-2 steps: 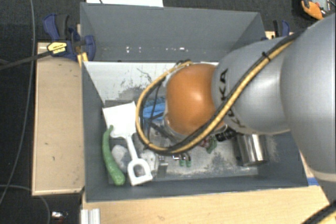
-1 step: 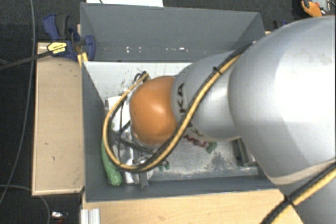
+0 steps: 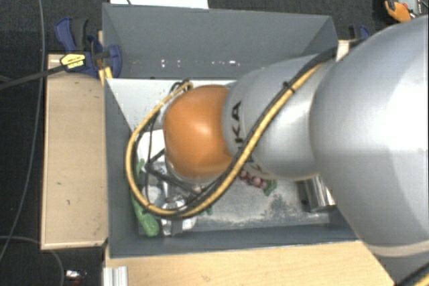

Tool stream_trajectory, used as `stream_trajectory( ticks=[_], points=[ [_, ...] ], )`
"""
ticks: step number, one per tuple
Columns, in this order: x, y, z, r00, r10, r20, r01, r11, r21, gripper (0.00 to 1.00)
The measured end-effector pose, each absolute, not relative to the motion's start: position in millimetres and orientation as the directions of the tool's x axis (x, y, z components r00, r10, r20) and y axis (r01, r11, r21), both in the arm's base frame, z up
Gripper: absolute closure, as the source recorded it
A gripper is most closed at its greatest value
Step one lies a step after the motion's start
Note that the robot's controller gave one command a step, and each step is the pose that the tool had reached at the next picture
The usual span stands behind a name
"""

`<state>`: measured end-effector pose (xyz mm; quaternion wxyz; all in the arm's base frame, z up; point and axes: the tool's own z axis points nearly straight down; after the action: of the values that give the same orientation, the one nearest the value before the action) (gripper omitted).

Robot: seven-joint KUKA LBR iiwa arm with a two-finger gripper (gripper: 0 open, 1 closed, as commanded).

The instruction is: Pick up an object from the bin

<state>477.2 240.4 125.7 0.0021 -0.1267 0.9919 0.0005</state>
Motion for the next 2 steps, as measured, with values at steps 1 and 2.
stream_trajectory(
  ticks=[1, 2],
  points=[
    [485.8, 229.0, 79.1, -0.938, -0.346, -0.005, -0.346, 0.938, 0.003, 0.0],
    [488.6, 197.8, 72.8, -0.973, -0.232, -0.014, -0.232, 0.973, 0.007, 0.0]
  ],
)
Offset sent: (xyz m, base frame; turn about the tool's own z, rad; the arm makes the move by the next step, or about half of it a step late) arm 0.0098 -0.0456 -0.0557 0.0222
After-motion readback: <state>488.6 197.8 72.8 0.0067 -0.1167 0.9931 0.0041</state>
